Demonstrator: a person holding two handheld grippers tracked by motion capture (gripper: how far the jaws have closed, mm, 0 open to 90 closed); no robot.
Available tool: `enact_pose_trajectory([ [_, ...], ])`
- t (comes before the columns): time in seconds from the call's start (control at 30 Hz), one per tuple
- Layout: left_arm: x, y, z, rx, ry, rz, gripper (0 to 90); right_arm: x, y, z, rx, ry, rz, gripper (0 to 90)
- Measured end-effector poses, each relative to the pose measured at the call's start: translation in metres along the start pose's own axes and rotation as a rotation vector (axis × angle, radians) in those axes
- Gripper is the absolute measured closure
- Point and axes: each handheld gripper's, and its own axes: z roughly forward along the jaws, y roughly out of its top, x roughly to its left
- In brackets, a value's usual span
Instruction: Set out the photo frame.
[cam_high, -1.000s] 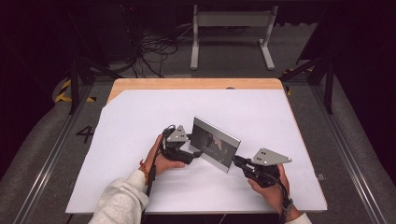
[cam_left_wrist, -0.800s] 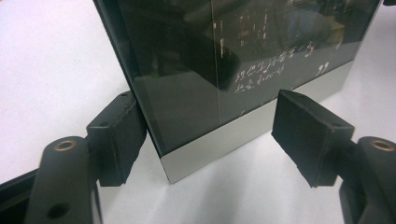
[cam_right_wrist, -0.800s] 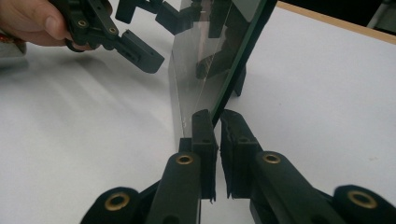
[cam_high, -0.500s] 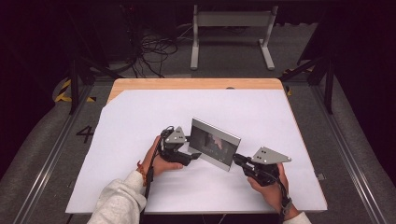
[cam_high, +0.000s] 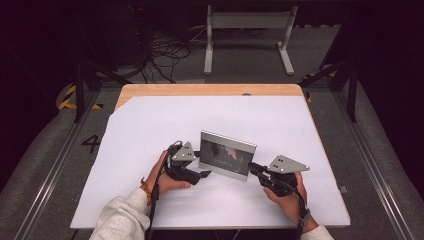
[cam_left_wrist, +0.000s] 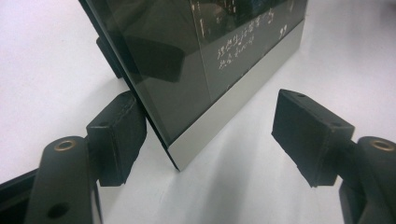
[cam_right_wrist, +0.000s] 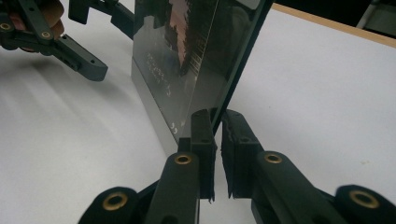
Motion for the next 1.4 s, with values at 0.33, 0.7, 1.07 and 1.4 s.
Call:
enact_pose_trajectory([
  [0.33,0.008,0.000,0.009,-0.042,0.013,-0.030,21.9,-0.002,-0.002,-0.001,0.001,-0.008,0.007,78.8],
  [0.7,0.009,0.000,0.014,-0.045,-0.015,-0.037,25.2,0.004,-0.006,0.007,0.024,-0.005,-0.012,81.3],
  [1.07,0.006,0.000,0.013,-0.023,0.003,-0.036,39.8,0.004,-0.006,0.008,0.024,-0.002,-0.010,81.5],
  [1.4,0.005,-0.005,0.003,-0.012,0.014,-0.031,56.9,0.000,-0.004,0.013,0.024,0.003,-0.002,80.1],
])
